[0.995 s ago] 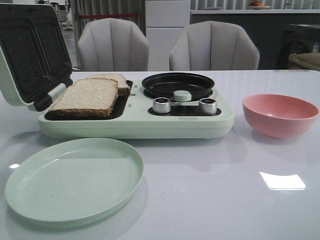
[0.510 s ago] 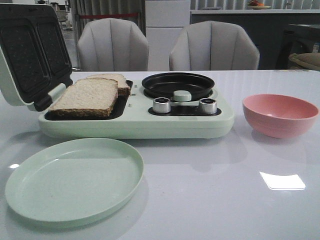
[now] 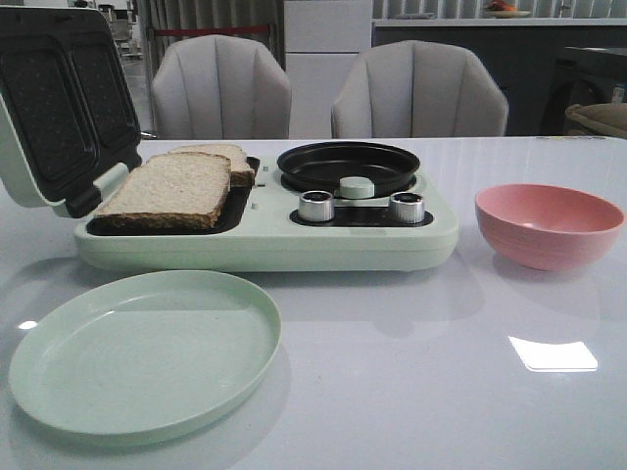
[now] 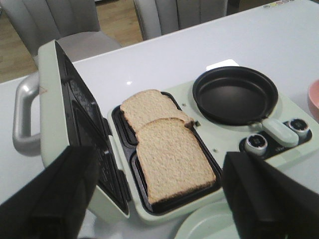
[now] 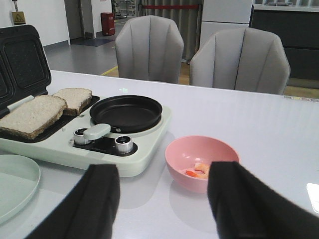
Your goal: Make breakfast with bread and shrimp
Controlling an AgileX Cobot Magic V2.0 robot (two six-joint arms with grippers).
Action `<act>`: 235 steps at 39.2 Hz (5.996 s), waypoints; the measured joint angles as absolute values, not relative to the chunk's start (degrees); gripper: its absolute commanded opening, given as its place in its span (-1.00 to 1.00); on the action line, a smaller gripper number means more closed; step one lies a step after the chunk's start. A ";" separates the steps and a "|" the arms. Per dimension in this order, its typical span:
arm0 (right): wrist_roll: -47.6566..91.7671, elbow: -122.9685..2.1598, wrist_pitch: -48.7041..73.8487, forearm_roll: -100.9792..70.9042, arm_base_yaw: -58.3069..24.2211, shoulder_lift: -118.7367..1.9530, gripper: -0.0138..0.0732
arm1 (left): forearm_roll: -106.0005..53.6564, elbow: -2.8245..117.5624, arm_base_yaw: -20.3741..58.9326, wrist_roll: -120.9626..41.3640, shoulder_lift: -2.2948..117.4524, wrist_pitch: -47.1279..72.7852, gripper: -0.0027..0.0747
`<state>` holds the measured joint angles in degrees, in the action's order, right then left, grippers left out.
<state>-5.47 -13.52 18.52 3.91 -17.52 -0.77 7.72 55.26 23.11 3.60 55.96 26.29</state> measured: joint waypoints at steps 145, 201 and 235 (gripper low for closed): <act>-5.52 -13.52 18.52 3.82 -17.52 -0.77 0.44 | -1.60 80.38 9.41 -15.90 76.51 48.62 -0.45; -5.52 -13.52 18.52 3.78 -17.52 -0.77 0.44 | -6.74 22.52 11.08 -10.04 5.85 30.17 -0.45; -5.52 -20.95 18.21 3.26 -17.52 -14.53 0.44 | -7.22 19.97 13.58 -10.04 3.65 27.99 -0.45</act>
